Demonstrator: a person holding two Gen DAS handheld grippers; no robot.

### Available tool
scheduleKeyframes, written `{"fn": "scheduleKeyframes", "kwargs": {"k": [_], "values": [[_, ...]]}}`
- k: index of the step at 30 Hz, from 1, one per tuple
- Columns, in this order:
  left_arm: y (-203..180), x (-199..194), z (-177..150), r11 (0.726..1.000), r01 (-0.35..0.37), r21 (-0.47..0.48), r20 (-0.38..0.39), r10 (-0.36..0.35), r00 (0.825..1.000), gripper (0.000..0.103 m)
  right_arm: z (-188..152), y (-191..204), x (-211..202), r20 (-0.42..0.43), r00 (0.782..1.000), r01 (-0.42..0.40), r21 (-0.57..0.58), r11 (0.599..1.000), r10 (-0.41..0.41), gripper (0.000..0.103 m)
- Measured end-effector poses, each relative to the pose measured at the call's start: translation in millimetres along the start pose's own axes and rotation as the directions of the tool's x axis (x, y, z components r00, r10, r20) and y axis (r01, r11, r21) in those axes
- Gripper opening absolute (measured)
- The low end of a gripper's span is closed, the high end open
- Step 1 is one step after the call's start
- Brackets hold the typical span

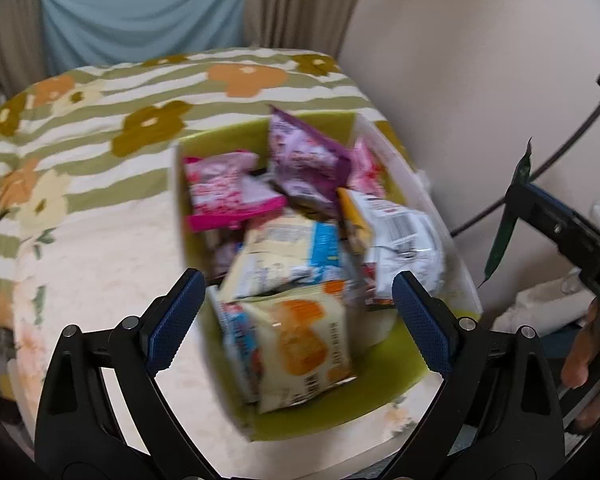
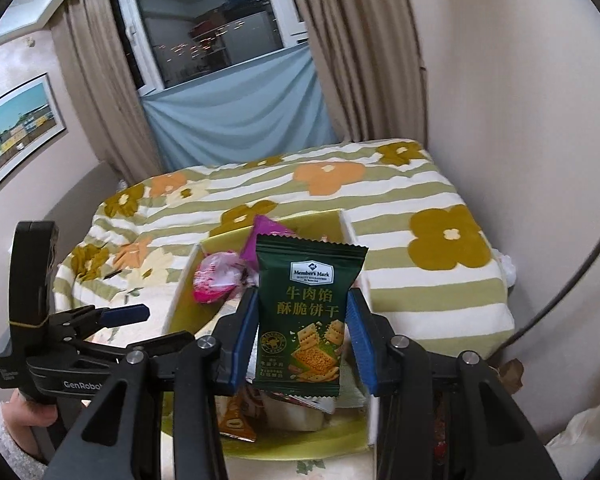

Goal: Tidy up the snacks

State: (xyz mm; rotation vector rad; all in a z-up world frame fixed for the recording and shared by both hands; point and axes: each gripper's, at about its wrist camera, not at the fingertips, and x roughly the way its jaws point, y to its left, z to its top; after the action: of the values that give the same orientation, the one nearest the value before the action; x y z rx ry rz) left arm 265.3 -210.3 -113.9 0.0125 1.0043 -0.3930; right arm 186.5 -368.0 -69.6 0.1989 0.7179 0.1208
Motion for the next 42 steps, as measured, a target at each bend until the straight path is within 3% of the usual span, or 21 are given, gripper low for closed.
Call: {"fn": "scheduleKeyframes", "kwargs": {"k": [6, 11, 17, 18, 20, 21, 22, 28, 34, 39, 42], "values": [[21, -12, -5, 0.996, -0.087, -0.027, 0.010, 0.087, 0.996, 0.094, 14, 22, 20, -0.035, 0.995, -0.100, -0.056, 0.993, 0.098, 0.040], [36, -14, -11, 0.985, -0.165, -0.052, -0.013, 0.165, 0.986, 0.094, 24, 46, 47, -0.109, 0.978, -0.189, -0.118, 0.975, 0.177, 0.040], [49, -19, -20, 0.972, -0.222, -0.074, -0.023, 0.221, 0.975, 0.094, 18, 62, 85, -0.192, 0.956, -0.247, -0.114, 0.962, 0.222, 0.042], [50, -20, -21, 0.971, -0.227, -0.074, -0.021, 0.226, 0.974, 0.094, 16, 64, 89, -0.200, 0.955, -0.243, -0.107, 0.964, 0.219, 0.046], [52, -22, -24, 0.970, -0.232, -0.074, -0.014, 0.231, 0.973, 0.094, 14, 65, 90, -0.199, 0.958, -0.231, -0.099, 0.968, 0.208, 0.068], [53, -24, -25, 0.970, -0.232, -0.075, -0.010, 0.232, 0.973, 0.094, 12, 66, 88, -0.193, 0.960, -0.223, -0.095, 0.970, 0.202, 0.086], [55, -25, -26, 0.970, -0.233, -0.077, -0.005, 0.233, 0.972, 0.094, 11, 67, 86, -0.185, 0.963, -0.217, -0.093, 0.972, 0.198, 0.091], [69, -39, -36, 0.974, -0.217, -0.072, 0.008, 0.218, 0.976, 0.094, 4, 74, 69, -0.159, 0.977, -0.158, -0.100, 0.982, 0.142, 0.091], [81, -78, -44, 0.978, -0.195, -0.075, 0.072, 0.200, 0.977, 0.094, 3, 86, 40, -0.115, 0.989, -0.104, -0.090, 0.991, 0.093, 0.091], [84, -141, -58, 0.974, -0.212, -0.076, 0.206, 0.223, 0.953, 0.094, 4, 108, -1, -0.040, 0.998, -0.056, -0.113, 0.992, 0.052, 0.091], [85, -178, -71, 0.971, -0.222, -0.092, 0.282, 0.240, 0.929, 0.096, -2, 125, -29, 0.013, 1.000, -0.021, -0.134, 0.991, 0.023, 0.091]]}}
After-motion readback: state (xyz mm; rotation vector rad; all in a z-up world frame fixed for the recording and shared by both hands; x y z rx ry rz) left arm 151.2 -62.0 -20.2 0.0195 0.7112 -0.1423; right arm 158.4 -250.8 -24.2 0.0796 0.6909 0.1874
